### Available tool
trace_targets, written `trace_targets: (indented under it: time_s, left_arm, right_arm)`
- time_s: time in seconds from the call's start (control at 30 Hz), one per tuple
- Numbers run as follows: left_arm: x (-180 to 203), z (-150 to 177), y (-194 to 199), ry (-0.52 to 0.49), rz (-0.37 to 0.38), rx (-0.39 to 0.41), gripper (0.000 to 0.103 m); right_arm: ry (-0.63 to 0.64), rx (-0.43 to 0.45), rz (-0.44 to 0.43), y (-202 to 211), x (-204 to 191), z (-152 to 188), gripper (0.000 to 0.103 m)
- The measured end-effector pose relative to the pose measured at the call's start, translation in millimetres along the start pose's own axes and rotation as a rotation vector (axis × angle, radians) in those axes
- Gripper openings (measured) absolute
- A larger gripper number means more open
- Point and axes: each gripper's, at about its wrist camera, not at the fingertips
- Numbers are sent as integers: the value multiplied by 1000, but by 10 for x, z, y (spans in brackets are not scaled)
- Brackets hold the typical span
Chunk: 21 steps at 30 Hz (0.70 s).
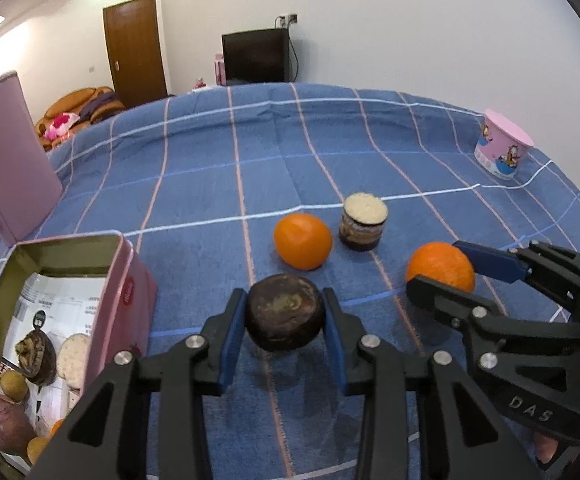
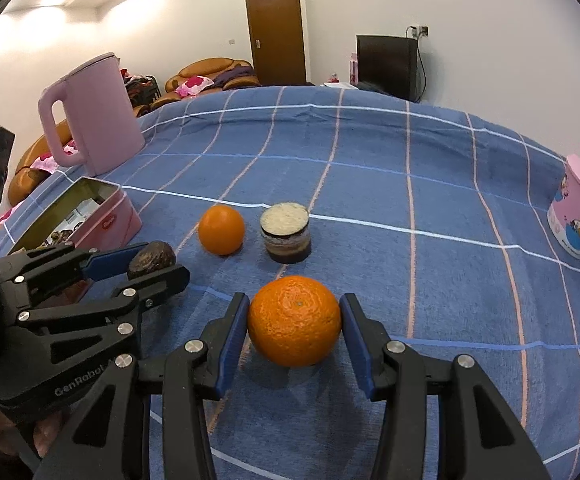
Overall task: Organize fruits
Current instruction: 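Close the left tool on the dark brown round fruit while the right tool holds the orange, then lift the dark brown fruit with the left tool while the right tool lifts the orange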
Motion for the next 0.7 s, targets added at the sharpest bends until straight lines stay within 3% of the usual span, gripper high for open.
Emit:
trace_targets:
  time_s: [0.7]
  left_arm:
    - [37, 20, 223, -8, -53, 108, 38]
  right_arm:
    - [25, 102, -43, 211, -34, 28, 49]
Point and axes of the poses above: each gripper's, at about its wrist camera, not at the fingertips, and y roughly against the way its jaws point, x to its right, z to its underside, and after that the axes turned 11 degrees about -y, right-handed
